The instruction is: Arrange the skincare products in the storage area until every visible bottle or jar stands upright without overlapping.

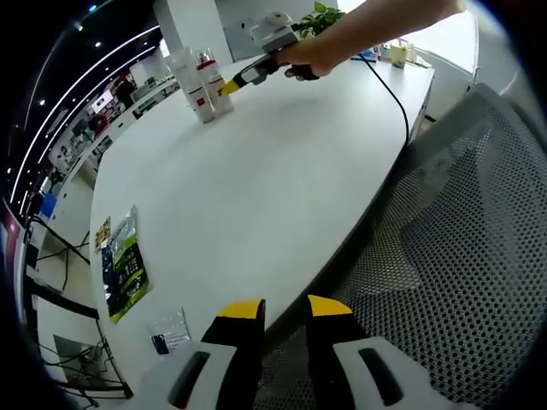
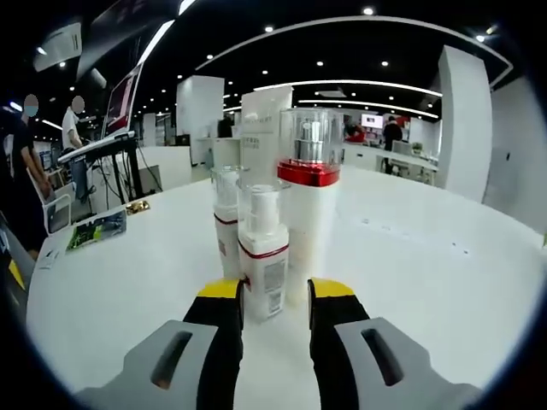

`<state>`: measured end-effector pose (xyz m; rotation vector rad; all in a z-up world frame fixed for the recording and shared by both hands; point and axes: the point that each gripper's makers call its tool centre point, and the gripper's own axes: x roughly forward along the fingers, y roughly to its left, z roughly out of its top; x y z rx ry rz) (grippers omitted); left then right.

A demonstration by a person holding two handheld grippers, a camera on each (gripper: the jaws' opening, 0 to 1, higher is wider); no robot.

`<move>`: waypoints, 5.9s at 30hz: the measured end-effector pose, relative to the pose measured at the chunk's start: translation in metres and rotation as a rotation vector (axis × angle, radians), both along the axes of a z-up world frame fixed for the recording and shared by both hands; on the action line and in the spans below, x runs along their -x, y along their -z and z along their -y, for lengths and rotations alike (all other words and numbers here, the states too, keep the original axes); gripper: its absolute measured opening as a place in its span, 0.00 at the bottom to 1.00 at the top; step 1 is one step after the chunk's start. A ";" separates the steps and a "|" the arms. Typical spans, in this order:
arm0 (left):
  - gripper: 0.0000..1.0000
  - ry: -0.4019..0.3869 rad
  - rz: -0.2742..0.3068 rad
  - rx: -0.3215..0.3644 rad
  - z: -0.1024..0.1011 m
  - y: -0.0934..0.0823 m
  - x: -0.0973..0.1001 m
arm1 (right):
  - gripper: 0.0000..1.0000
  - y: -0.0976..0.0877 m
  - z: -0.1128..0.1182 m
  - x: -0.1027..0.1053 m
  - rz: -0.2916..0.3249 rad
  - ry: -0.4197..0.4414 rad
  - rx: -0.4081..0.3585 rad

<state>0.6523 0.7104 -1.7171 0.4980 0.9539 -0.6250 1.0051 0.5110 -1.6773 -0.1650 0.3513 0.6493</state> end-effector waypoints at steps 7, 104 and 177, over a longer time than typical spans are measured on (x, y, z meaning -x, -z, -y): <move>0.19 -0.001 0.004 -0.001 -0.001 -0.001 0.000 | 0.26 0.000 0.010 -0.002 -0.021 0.036 -0.033; 0.19 0.007 0.154 0.002 -0.011 -0.033 -0.021 | 0.85 -0.088 -0.099 0.308 -0.257 -0.227 -0.188; 0.38 -0.401 0.230 0.353 -0.048 -0.075 -0.104 | 0.60 -0.013 -0.098 0.331 -0.413 -0.355 0.192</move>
